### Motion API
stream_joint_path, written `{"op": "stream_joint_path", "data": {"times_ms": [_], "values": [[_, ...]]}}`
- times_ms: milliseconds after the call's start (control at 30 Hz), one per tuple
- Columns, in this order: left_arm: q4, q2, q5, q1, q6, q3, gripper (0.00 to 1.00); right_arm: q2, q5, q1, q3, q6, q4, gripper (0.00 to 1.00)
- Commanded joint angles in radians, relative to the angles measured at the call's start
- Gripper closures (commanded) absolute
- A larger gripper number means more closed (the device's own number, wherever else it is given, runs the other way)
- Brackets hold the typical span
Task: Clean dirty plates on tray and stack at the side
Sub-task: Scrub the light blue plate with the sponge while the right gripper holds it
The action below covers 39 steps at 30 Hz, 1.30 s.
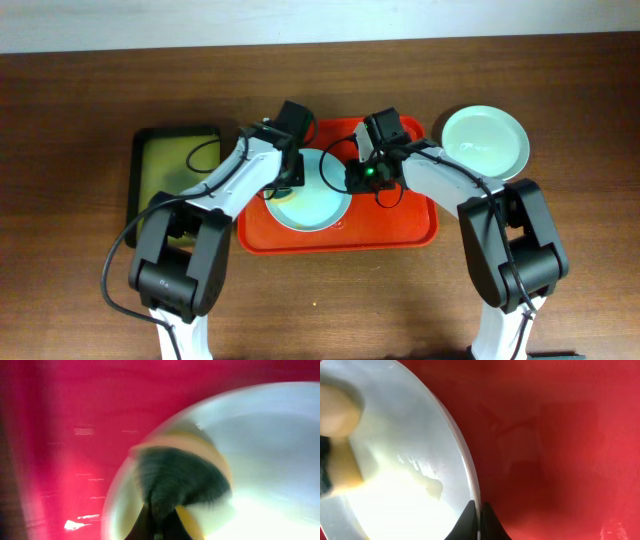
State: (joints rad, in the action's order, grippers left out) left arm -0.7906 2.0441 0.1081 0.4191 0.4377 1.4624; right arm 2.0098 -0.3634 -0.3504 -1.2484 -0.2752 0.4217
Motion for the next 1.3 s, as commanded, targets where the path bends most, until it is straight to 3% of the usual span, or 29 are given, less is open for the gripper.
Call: {"op": "stream_joint_path", "data": {"times_ms": [0, 333, 533, 600, 800, 867, 967, 1267], "values": [[0.042, -0.027, -0.312, -0.006, -0.005, 0.013, 1.0, 0.004, 0.004, 0.004, -0.014, 0.005, -0.006, 0.96], [0.124, 0.014, -0.326, 0.02, -0.006, 0.008, 1.0, 0.004, 0.003, 0.004, -0.014, 0.005, -0.006, 0.96], [0.128, 0.075, -0.198, 0.02, -0.005, 0.008, 1.0, 0.004, 0.003, 0.004, -0.014, 0.005, -0.006, 0.96], [0.117, 0.105, -0.095, 0.02, -0.005, 0.008, 1.0, 0.004, 0.003, 0.004, -0.014, 0.005, -0.005, 0.96], [-0.018, 0.099, 0.394, 0.005, -0.005, 0.023, 1.0, 0.004, 0.004, 0.004, -0.014, 0.005, 0.0, 0.96], [-0.057, 0.082, 0.467, 0.005, 0.0, 0.038, 1.0, 0.004, 0.004, 0.004, -0.014, 0.005, -0.003, 0.96], [-0.075, 0.041, 0.399, 0.006, 0.01, 0.063, 1.0, 0.004, 0.004, 0.004, -0.014, 0.005, -0.004, 0.96], [-0.079, -0.104, -0.228, 0.007, -0.051, 0.065, 1.0, 0.004, 0.003, 0.004, -0.014, 0.005, -0.011, 0.96]]}}
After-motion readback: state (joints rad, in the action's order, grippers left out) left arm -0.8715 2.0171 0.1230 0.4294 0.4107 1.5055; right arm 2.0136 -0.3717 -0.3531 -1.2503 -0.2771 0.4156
